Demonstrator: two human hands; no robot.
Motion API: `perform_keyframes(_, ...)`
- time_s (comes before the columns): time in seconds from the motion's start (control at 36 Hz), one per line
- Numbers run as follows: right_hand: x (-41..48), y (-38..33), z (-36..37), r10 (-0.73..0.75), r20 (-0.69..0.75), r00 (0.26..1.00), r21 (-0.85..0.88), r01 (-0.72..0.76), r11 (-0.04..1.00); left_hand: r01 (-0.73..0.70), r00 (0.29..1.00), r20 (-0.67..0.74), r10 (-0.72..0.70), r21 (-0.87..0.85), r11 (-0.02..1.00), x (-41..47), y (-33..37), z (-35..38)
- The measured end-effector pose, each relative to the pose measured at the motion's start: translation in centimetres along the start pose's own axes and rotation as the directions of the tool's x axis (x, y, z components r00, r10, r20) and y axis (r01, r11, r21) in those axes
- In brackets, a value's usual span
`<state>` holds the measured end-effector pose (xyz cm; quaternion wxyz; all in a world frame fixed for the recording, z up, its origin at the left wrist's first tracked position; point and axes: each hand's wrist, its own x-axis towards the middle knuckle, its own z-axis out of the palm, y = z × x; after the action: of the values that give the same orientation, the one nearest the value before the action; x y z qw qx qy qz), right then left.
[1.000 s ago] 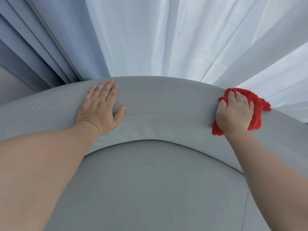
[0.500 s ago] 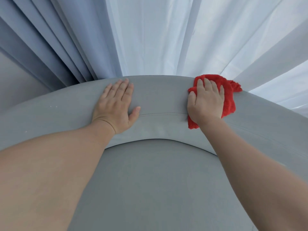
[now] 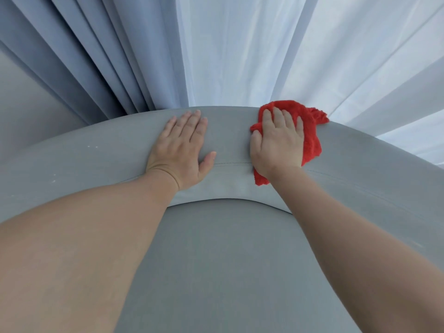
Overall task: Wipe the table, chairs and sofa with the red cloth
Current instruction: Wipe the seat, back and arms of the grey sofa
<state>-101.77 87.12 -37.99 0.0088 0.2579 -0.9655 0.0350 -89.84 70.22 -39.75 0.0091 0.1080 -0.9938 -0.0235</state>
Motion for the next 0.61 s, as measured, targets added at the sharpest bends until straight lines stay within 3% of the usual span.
perform_keyframes(0.17, 0.1, -1.1, -0.1, -0.008, 0.004, 1.0, 0.005, 0.008, 1.0, -0.015, 1.0, -0.025, 0.015, -0.018, 1.0, -0.1, 0.0, 0.1)
perform_keyframes(0.25, 0.2, -3.0, 0.3, -0.087, 0.008, 0.996, 0.008, 0.087, 0.996, -0.009, 0.999, -0.031, 0.009, -0.003, 1.0, -0.1, -0.1, 0.2)
perform_keyframes(0.47, 0.3, -3.2, 1.1, -0.123, -0.099, 0.987, 0.026, 0.126, 0.992, 0.009, 1.0, -0.03, -0.008, 0.032, 0.999, -0.3, 0.0, 0.0)
perform_keyframes(0.61, 0.2, -3.2, 1.5, -0.115, -0.139, 0.984, 0.036, 0.121, 0.992, 0.005, 0.998, -0.055, -0.009, -0.063, 0.998, -1.2, 0.0, -0.7)
